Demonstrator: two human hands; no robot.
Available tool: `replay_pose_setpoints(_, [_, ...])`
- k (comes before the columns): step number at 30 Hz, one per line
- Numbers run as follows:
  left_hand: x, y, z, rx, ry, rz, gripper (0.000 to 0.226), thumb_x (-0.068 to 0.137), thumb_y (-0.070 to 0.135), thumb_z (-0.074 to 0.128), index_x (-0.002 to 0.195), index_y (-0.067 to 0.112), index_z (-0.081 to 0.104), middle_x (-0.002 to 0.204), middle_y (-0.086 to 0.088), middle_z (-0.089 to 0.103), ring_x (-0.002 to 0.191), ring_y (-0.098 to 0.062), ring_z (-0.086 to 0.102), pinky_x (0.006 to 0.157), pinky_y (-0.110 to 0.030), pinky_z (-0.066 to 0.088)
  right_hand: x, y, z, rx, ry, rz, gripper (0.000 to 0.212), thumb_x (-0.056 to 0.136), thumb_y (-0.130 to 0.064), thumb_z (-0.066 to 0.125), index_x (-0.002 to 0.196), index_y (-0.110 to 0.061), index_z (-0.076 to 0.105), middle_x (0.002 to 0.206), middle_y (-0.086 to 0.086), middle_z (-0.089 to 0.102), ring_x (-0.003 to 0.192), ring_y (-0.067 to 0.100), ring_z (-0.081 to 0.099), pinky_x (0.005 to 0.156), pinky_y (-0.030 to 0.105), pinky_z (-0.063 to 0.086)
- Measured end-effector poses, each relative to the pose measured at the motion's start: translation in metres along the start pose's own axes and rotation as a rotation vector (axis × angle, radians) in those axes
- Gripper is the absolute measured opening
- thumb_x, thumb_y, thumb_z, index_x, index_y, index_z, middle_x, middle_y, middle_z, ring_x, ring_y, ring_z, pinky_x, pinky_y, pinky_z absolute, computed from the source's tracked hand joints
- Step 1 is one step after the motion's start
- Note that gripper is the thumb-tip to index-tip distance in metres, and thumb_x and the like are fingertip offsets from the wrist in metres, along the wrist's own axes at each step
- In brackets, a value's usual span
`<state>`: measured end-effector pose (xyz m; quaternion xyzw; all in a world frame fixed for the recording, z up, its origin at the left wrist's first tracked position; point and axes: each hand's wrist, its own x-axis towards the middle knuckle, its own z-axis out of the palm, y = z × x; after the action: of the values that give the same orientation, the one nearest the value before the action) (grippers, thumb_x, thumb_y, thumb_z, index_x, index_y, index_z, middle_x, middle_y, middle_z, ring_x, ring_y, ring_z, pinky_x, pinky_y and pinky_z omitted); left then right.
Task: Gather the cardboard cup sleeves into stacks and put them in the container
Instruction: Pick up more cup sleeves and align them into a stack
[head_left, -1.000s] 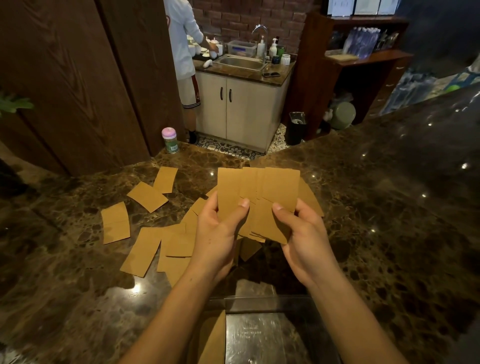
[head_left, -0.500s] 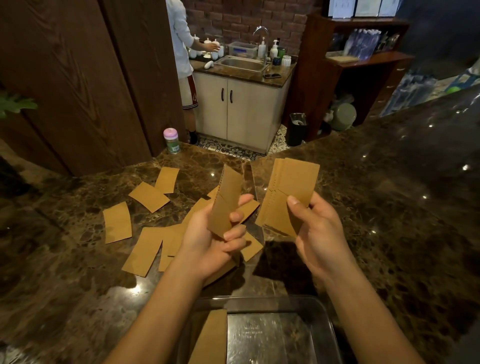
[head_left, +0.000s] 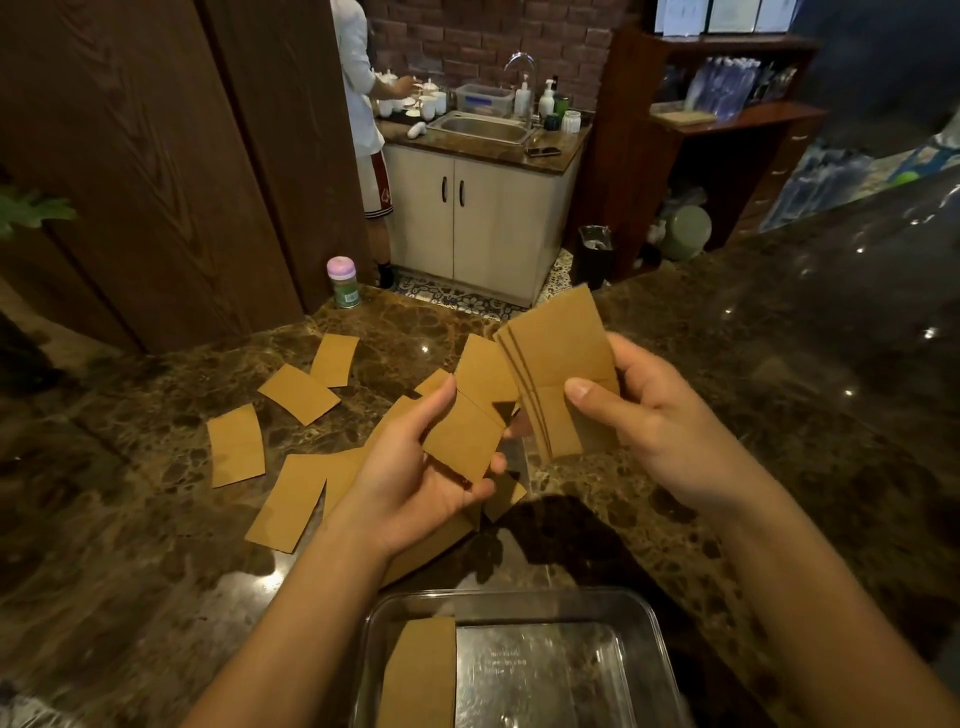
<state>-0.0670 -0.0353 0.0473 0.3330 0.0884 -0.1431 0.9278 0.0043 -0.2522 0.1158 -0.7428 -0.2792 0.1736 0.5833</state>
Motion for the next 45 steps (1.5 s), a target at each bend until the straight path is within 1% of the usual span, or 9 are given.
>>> replay_pose_setpoints(8, [0.006, -0.018, 0.017, -0.001, 0.077, 0.283, 0.038, 0.103, 0.031, 0.049, 0.137, 0.028, 0.065, 0.132, -0.006, 0.069, 0.110, -0.022, 0.067, 0.081, -0.039, 0.058, 0.019, 0.001, 0.029, 0.138, 0.186, 0.160, 0.031, 0.108, -0.013, 0.053, 0.133, -0.028, 0.064, 0.122, -0.007, 0.076, 0.114, 0.014, 0.071, 0.100, 0.045, 0.056])
replay_pose_setpoints(13, [0.005, -0.026, 0.021, -0.018, 0.082, 0.248, 0.042, 0.106, 0.031, 0.047, 0.143, 0.018, 0.059, 0.138, -0.014, 0.064, 0.120, -0.026, 0.063, 0.098, -0.042, 0.051, 0.014, 0.025, 0.066, 0.246, 0.194, 0.209, 0.032, 0.109, -0.021, 0.053, 0.139, -0.033, 0.060, 0.127, -0.006, 0.072, 0.116, 0.012, 0.069, 0.094, 0.034, 0.056])
replay_pose_setpoints(21, [-0.006, -0.026, 0.005, -0.017, 0.061, 0.201, 0.043, 0.110, 0.035, 0.041, 0.149, 0.019, 0.051, 0.141, -0.016, 0.061, 0.127, -0.029, 0.060, 0.106, -0.044, 0.050, 0.010, 0.057, 0.076, -0.368, 0.106, 0.005, 0.093, 0.098, -0.062, 0.058, 0.164, -0.041, -0.003, 0.170, -0.023, -0.013, 0.157, 0.000, 0.001, 0.117, 0.021, 0.031])
replay_pose_setpoints(24, [-0.009, -0.027, -0.001, 0.037, 0.076, 0.199, 0.042, 0.109, 0.036, 0.042, 0.149, 0.027, 0.050, 0.143, -0.015, 0.060, 0.122, -0.033, 0.059, 0.102, -0.049, 0.049, 0.013, 0.054, 0.062, -0.476, -0.075, -0.201, 0.096, 0.079, -0.065, 0.080, 0.151, -0.043, 0.022, 0.169, -0.026, -0.024, 0.150, -0.018, -0.015, 0.109, 0.010, 0.040])
replay_pose_setpoints(27, [-0.013, -0.030, -0.007, 0.041, 0.048, 0.197, 0.041, 0.104, 0.035, 0.050, 0.144, 0.029, 0.057, 0.128, -0.011, 0.070, 0.106, -0.026, 0.070, 0.080, -0.044, 0.059, 0.019, 0.054, 0.054, -0.674, -0.269, -0.268, 0.090, 0.065, -0.066, 0.089, 0.134, -0.041, 0.038, 0.170, -0.023, -0.004, 0.155, -0.003, -0.008, 0.124, 0.041, 0.027])
replay_pose_setpoints(33, [-0.011, -0.035, -0.028, 0.093, 0.160, 0.161, 0.038, 0.105, 0.045, 0.048, 0.140, 0.032, 0.056, 0.134, -0.023, 0.063, 0.104, -0.035, 0.069, 0.077, -0.045, 0.062, 0.018, 0.076, 0.071, -0.662, -0.343, -0.342, 0.085, 0.062, -0.063, 0.089, 0.128, -0.034, 0.045, 0.158, -0.012, 0.027, 0.149, 0.000, 0.020, 0.117, 0.017, 0.020])
replay_pose_setpoints(36, [-0.009, -0.033, -0.037, 0.217, 0.251, 0.178, 0.027, 0.103, 0.051, 0.046, 0.125, 0.047, 0.061, 0.111, -0.014, 0.075, 0.083, -0.032, 0.073, 0.060, -0.042, 0.062, 0.033, 0.086, 0.077, -0.491, -0.391, -0.084, 0.092, 0.059, -0.085, 0.080, 0.134, -0.048, 0.043, 0.159, -0.021, 0.033, 0.141, -0.019, 0.026, 0.104, 0.001, 0.029])
replay_pose_setpoints(39, [-0.005, -0.029, -0.053, 0.240, 0.368, 0.170, 0.026, 0.101, 0.055, 0.047, 0.119, 0.040, 0.059, 0.100, -0.017, 0.076, 0.077, -0.030, 0.072, 0.057, -0.038, 0.059, 0.064, 0.111, 0.076, -0.415, -0.148, 0.140, 0.082, 0.077, -0.084, 0.063, 0.141, -0.035, 0.053, 0.134, -0.017, 0.058, 0.116, -0.002, 0.059, 0.097, 0.025, 0.053])
replay_pose_setpoints(45, [0.006, -0.019, -0.087, 0.261, 0.568, 0.168, 0.009, 0.102, 0.049, 0.056, 0.104, 0.042, 0.061, 0.086, -0.015, 0.071, 0.063, -0.027, 0.064, 0.053, -0.035, 0.050, 0.138, 0.164, 0.052, -0.716, 0.076, 0.498, 0.083, 0.086, -0.069, 0.069, 0.141, -0.008, 0.056, 0.137, 0.018, 0.060, 0.131, 0.036, 0.053, 0.105, 0.045, 0.049])
